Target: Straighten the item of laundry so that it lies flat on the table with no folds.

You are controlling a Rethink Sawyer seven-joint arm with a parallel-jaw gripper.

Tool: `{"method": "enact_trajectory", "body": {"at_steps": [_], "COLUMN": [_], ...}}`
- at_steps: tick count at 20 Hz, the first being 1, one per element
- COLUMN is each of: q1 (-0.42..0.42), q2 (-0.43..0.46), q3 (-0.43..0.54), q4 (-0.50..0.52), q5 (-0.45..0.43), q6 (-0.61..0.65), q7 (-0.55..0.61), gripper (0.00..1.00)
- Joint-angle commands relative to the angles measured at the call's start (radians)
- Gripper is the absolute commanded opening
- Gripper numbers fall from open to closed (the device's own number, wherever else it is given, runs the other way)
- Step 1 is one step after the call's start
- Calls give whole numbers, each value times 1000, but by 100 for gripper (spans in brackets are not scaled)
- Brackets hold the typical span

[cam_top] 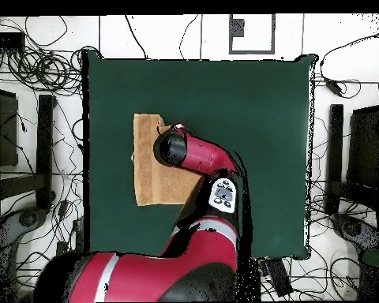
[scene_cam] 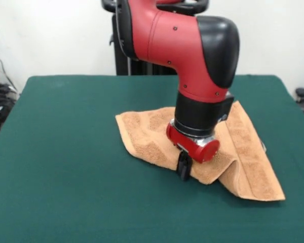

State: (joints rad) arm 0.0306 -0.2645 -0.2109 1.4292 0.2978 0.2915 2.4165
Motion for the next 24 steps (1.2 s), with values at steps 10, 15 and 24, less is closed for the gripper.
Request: {"method": "enact_trajectory", "body": {"at_steps": [10,15,24], "q1": [78,191,318], "q2": [-10,-8,2], "q3": [102,-59,-320], "q4": [138,92,30], "q5": [78,66,-10], "q6": [342,506,729], "q7": [223,347,419], "gripper": [0,0,0]}}
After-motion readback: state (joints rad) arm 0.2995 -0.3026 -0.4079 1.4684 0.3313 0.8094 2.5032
